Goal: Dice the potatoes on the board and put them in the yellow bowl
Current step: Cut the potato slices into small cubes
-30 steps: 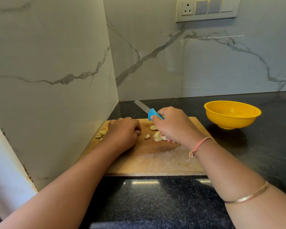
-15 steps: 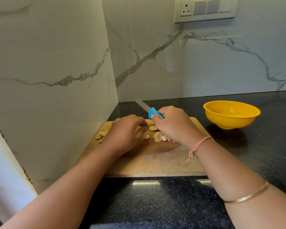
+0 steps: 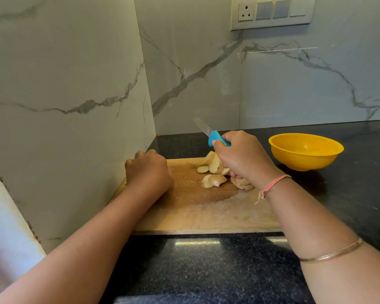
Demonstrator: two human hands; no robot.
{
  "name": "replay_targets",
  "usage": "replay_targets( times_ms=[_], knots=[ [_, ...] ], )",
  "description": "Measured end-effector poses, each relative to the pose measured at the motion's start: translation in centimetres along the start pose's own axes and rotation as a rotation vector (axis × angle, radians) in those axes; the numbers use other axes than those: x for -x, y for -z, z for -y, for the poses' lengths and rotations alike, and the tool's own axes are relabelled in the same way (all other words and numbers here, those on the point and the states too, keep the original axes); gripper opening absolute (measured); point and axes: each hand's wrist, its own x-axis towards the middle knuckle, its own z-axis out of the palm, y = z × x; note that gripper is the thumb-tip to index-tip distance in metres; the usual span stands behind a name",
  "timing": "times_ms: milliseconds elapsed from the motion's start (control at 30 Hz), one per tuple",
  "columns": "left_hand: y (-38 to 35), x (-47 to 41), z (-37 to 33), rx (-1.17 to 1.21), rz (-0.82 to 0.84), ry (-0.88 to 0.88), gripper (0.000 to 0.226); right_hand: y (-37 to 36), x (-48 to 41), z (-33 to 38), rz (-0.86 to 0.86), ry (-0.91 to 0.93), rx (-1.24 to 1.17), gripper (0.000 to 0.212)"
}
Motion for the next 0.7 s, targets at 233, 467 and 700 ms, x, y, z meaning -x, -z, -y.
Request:
replay_targets(
  times_ms=[233,467,700],
  knots=[
    [0.2,-1.3,-3.3,0.158,0.061,-0.241,0.031,-0.2,-0.1,-0.3,-0.022,0.003,-0.006,0.033],
    [-1.7,-2.8,-5.1,0.495,0.232,-0.148,0.026,-0.5,-0.2,-0.5,-0.024,-0.002,0.005,0.033],
    [-0.9,-1.8,-3.1,0.518,0.119,-0.072,0.014,-0.8,0.0,-0.3,0.027,0.001,0.014,0.031]
  ],
)
